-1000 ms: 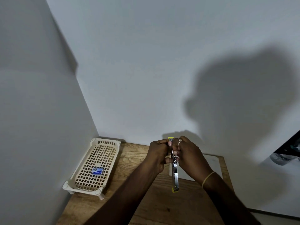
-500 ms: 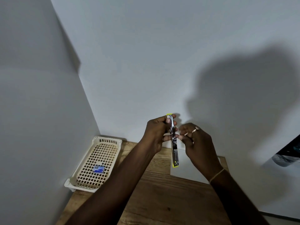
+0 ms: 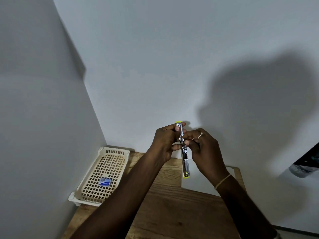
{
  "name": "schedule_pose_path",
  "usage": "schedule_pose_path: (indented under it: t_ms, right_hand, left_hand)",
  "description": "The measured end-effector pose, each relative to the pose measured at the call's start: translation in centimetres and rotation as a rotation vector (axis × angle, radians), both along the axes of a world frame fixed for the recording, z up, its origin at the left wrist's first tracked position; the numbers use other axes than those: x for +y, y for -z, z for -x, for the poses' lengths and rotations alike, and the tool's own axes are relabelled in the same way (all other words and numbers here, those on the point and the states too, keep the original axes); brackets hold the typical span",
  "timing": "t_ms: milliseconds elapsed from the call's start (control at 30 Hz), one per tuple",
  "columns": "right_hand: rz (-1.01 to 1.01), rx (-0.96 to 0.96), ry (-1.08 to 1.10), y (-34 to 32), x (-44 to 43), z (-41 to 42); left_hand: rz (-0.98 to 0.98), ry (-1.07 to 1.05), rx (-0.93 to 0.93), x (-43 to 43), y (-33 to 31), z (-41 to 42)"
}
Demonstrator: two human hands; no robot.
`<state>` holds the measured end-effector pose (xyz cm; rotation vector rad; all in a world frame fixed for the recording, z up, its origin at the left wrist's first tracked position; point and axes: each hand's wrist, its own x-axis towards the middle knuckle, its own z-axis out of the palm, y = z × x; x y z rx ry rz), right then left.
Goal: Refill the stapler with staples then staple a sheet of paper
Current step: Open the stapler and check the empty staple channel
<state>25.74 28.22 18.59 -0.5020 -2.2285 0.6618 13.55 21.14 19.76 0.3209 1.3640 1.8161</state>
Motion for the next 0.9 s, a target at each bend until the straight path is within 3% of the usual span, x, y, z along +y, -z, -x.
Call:
schedule_pose_path:
  t_ms: [400,533,700,900]
  right_hand:
    - [-0.054,0.029,0.041,1.8,-1.5,-1.5]
    - [0.244,0.137,0.034,1.9,-1.3,-1.8]
    - [0.47,-0.027,-0.004,3.5,-2.0,-2.0]
    - [0.301,-0.029,0.048,5.2,-3.3,-1.8]
  left_hand:
    - [-0.01,-0.011,-0.03,0.1,0.0,1.2]
    - [-0.027,-0.012,-0.037,0.0,0.3,1.2]
    - [-0.064,-0.019,-0.04,-0.2,0.4,1.6]
    - [-0.122,-0.024,-0.039,-0.6,1.4,1.9]
